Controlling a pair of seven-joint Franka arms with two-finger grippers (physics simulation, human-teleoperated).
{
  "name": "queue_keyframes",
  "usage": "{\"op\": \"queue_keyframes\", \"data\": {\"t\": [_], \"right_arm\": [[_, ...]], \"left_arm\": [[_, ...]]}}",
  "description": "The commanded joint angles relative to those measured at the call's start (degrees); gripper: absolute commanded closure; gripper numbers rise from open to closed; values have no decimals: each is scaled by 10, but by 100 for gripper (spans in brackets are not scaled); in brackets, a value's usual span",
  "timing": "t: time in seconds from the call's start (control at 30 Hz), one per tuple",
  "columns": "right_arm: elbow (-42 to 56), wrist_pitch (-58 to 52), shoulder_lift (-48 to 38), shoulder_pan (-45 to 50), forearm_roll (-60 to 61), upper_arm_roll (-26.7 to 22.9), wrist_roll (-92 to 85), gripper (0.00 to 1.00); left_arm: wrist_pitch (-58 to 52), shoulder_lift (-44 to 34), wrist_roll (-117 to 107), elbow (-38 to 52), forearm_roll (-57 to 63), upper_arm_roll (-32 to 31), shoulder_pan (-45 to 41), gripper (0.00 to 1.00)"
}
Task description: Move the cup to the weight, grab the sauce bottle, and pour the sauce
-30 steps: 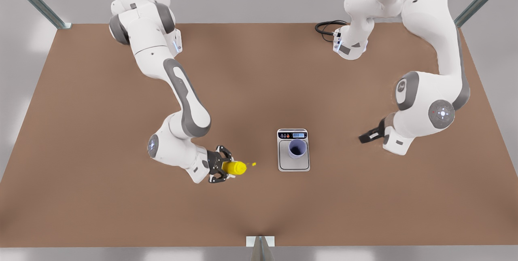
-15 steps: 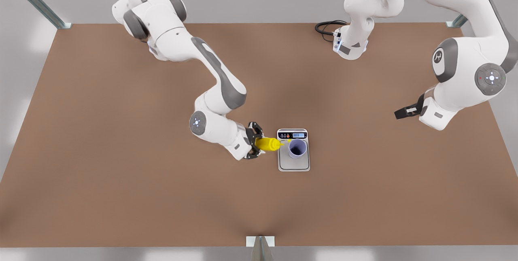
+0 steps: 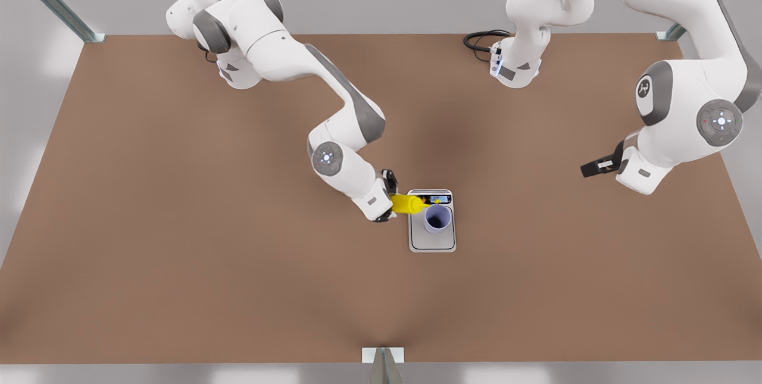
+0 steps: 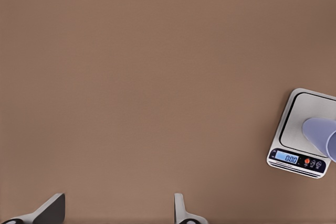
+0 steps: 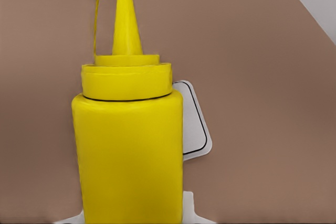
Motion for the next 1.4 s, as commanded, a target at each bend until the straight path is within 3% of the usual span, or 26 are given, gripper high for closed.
{"op": "queue_keyframes", "data": {"t": [0.0,0.23,0.33,0.37,0.47,0.57,0.73,0.93,1.37], "right_arm": [[0,0,1,2,-3,-1,2,53],[14,-16,5,6,-11,-7,10,53],[37,-82,-2,-62,82,9,-12,53],[37,-85,-8,-133,86,91,-29,53],[3,-84,-11,-311,86,268,-129,53],[-53,-82,-11,-448,88,372,-282,53],[-118,-97,9,-549,203,376,-545,53],[-122,-135,140,-580,295,371,-775,53],[-127,-147,189,-590,314,339,-787,53]], "left_arm": [[0,0,0,0,0,0,0,0],[0,1,0,0,0,-1,0,0],[0,1,-1,0,0,0,0,0],[-1,0,-1,0,-1,0,-1,0],[-1,0,-1,0,0,-1,-1,0],[-4,0,-1,0,0,-1,-1,0],[-3,0,-2,5,-2,-2,-3,0],[-4,0,-1,5,-3,-2,-4,0],[-3,4,-1,5,-3,-2,-4,0]]}}
